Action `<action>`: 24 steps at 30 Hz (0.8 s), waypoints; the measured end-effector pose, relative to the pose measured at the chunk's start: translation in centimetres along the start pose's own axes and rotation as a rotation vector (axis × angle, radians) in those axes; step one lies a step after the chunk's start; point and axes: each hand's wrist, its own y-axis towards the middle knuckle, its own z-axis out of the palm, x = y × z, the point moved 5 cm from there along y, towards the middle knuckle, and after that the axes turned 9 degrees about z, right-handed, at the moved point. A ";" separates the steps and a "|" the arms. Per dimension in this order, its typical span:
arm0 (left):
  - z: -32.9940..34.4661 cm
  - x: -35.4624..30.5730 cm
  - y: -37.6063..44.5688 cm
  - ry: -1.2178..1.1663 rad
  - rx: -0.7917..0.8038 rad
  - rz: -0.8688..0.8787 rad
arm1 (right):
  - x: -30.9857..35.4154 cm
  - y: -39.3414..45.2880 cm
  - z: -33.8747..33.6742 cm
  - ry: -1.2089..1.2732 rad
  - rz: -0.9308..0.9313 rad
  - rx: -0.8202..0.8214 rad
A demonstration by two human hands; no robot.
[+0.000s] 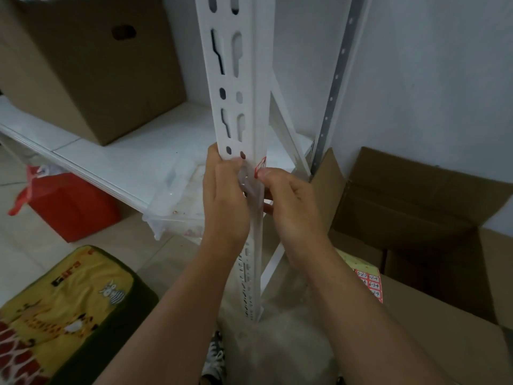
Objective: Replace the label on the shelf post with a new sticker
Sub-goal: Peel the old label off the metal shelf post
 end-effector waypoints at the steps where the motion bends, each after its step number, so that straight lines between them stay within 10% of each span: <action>1: 0.1 0.0 -0.1 -0.011 -0.007 0.007 | 0.0 0.0 0.0 0.012 0.003 0.004; 24: 0.7 -0.4 -0.8 0.228 0.035 0.236 | -1.4 0.4 0.2 0.262 0.169 0.128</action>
